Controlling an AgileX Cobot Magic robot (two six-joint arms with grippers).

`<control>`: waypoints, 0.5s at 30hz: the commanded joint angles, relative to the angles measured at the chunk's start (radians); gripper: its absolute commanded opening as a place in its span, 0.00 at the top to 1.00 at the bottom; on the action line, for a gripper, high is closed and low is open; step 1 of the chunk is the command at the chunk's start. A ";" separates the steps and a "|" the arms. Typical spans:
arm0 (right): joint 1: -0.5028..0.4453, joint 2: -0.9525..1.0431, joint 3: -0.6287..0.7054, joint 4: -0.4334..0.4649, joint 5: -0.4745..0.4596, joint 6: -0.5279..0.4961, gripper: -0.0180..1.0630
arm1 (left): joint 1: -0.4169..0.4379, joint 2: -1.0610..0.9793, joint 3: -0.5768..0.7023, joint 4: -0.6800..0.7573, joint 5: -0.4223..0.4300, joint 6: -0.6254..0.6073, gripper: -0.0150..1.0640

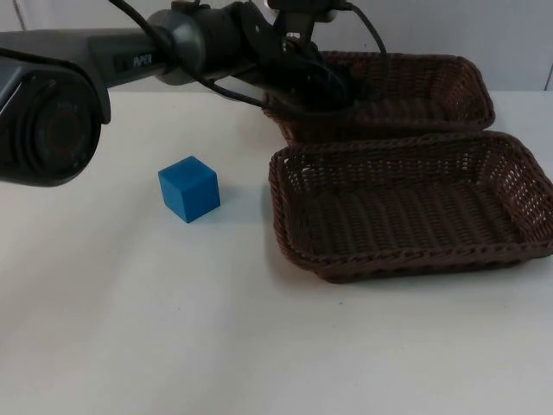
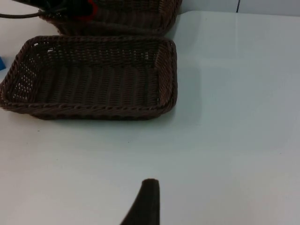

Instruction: Pick up one cube with the left hand and place it into the upper basket. Pick up one cube with the right hand and place it into the lower basket.

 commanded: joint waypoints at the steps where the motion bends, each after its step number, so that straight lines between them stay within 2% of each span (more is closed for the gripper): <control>1: -0.009 -0.004 0.001 -0.009 -0.002 -0.006 0.24 | -0.003 -0.005 -0.007 -0.021 -0.002 0.004 0.91; 3: -0.009 -0.004 0.001 -0.009 -0.002 -0.006 0.24 | -0.003 -0.005 -0.007 -0.029 -0.002 0.004 0.87; 7: -0.009 -0.004 0.001 -0.009 -0.002 -0.006 0.24 | -0.003 -0.005 -0.007 -0.062 -0.002 0.004 0.42; 8: -0.009 -0.004 0.001 -0.009 -0.002 -0.006 0.24 | -0.003 -0.005 -0.007 -0.062 -0.002 0.004 0.42; 10: -0.009 -0.004 0.001 -0.009 -0.002 -0.006 0.24 | -0.003 -0.009 -0.007 -0.069 -0.002 0.004 0.12; 11: -0.009 -0.004 0.001 -0.009 -0.002 -0.006 0.24 | -0.003 -0.011 -0.007 -0.069 -0.002 0.004 0.04; 15: -0.009 -0.004 0.001 -0.009 -0.002 -0.006 0.24 | -0.003 -0.034 -0.007 -0.069 0.006 0.004 0.01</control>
